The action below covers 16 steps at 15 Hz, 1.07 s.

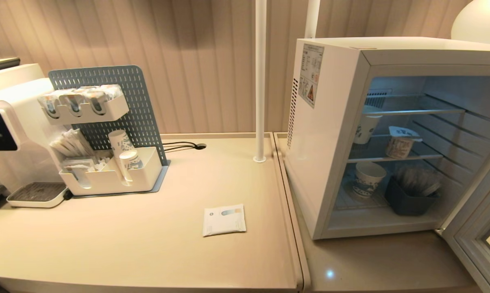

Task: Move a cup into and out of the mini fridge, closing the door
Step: Close the freezer door

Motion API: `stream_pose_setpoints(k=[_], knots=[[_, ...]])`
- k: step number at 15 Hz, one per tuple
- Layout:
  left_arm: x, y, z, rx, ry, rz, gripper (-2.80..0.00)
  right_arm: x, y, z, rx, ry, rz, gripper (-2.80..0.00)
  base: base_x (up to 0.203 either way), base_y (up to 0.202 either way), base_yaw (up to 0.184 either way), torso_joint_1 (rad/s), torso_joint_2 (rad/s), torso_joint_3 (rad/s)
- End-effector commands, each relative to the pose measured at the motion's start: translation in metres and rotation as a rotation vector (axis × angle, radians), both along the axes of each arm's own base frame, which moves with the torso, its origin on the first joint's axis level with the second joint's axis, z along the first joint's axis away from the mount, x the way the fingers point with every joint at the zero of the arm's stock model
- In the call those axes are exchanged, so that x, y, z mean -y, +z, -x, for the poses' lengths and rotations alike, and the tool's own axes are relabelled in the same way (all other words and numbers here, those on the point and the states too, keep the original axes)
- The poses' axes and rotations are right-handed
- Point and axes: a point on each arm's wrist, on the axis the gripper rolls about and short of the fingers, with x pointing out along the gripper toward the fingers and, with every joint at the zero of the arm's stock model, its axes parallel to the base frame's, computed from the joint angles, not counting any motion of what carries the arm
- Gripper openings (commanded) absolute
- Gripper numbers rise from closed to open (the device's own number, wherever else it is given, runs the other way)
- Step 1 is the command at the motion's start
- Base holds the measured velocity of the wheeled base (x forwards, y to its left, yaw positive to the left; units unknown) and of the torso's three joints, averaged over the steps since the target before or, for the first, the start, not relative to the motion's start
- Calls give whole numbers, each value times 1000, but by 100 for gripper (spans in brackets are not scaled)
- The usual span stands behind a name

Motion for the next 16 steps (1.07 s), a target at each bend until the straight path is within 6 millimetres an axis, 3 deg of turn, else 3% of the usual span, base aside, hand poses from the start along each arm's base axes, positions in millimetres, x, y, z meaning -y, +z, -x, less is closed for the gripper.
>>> stream_pose_setpoints(k=[1,8,14,16], knots=[[0,0,1,11,0,0,-280,0,0,0,-1,-1,-3,-280,0,0,0,0,0,0],[0,0,0,-2,0,0,-280,0,-3,-1,-17,22,238,-280,0,0,0,0,0,0],[0,0,0,-2,0,0,-280,0,-4,-1,-22,21,217,-280,0,0,0,0,0,0],[0,0,0,-2,0,0,-280,0,-4,-1,-23,20,215,-280,-139,0,-1,2,9,2]])
